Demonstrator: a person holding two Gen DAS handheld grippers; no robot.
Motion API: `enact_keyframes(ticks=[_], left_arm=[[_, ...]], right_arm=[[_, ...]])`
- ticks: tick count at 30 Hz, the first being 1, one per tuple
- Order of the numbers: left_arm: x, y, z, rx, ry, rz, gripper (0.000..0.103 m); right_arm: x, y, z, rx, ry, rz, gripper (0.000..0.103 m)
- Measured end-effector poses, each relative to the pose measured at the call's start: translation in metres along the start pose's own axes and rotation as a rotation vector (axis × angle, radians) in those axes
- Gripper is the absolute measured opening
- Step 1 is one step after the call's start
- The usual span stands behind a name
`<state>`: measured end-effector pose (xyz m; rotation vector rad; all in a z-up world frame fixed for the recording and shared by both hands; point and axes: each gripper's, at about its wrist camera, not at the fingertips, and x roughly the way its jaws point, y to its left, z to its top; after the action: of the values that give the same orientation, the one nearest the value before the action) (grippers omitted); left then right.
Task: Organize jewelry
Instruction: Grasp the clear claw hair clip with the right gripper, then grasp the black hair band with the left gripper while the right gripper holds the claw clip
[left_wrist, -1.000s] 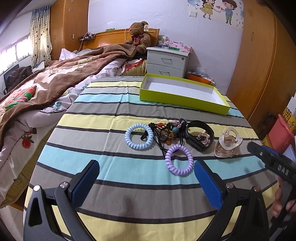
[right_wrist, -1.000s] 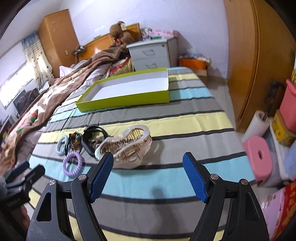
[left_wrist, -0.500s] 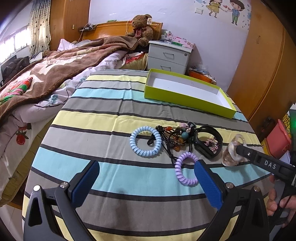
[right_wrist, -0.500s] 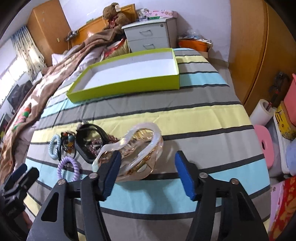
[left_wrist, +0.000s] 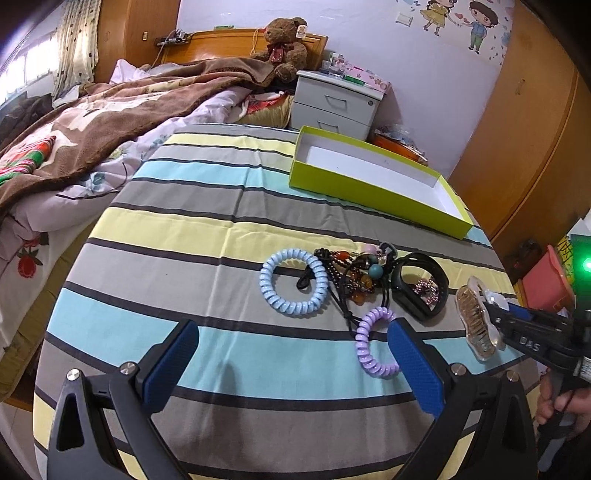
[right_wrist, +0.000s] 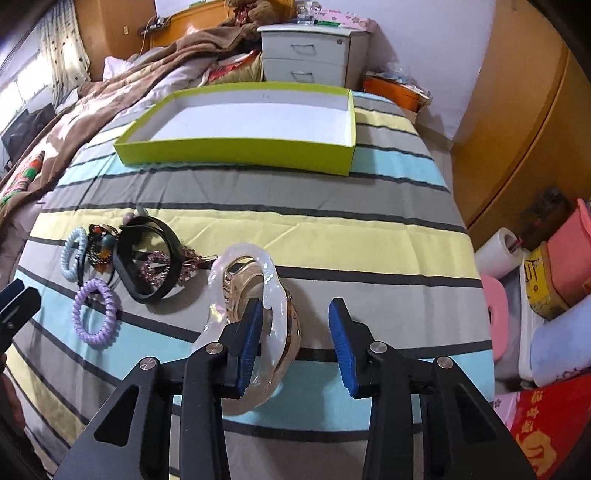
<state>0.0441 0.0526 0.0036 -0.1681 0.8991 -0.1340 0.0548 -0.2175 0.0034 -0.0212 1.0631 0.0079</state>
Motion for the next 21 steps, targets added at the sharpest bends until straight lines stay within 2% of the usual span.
enact_keyframes(ticks=[1,3,8,11,14,18,21], left_arm=[[0.001,0.001,0.001,0.003,0.002,0.002,0.103],[0.001,0.001,0.001,0.009,0.006,0.003,0.103],[0.001,-0.003,0.004,0.024,0.019,-0.009,0.103],[0.0,-0.012,0.007,0.048,0.016,-0.02,0.099],[0.003,-0.027,0.016,0.082,0.015,-0.059,0.097],[0.011,-0.054,0.028,0.198,0.02,-0.084,0.097],[0.023,-0.072,0.037,0.283,0.039,-0.087,0.093]], right_arm=[[0.002,0.0,0.0,-0.005,0.001,-0.003,0.036],[0.003,-0.001,-0.001,-0.007,-0.004,0.003,0.017],[-0.001,-0.009,-0.004,0.015,-0.033,0.025,0.017],[-0.007,-0.016,-0.005,0.034,-0.061,0.03,0.017],[-0.014,-0.024,-0.007,0.053,-0.087,0.042,0.017],[-0.021,-0.031,-0.009,0.067,-0.104,0.061,0.017],[-0.024,-0.038,-0.01,0.083,-0.112,0.074,0.017]])
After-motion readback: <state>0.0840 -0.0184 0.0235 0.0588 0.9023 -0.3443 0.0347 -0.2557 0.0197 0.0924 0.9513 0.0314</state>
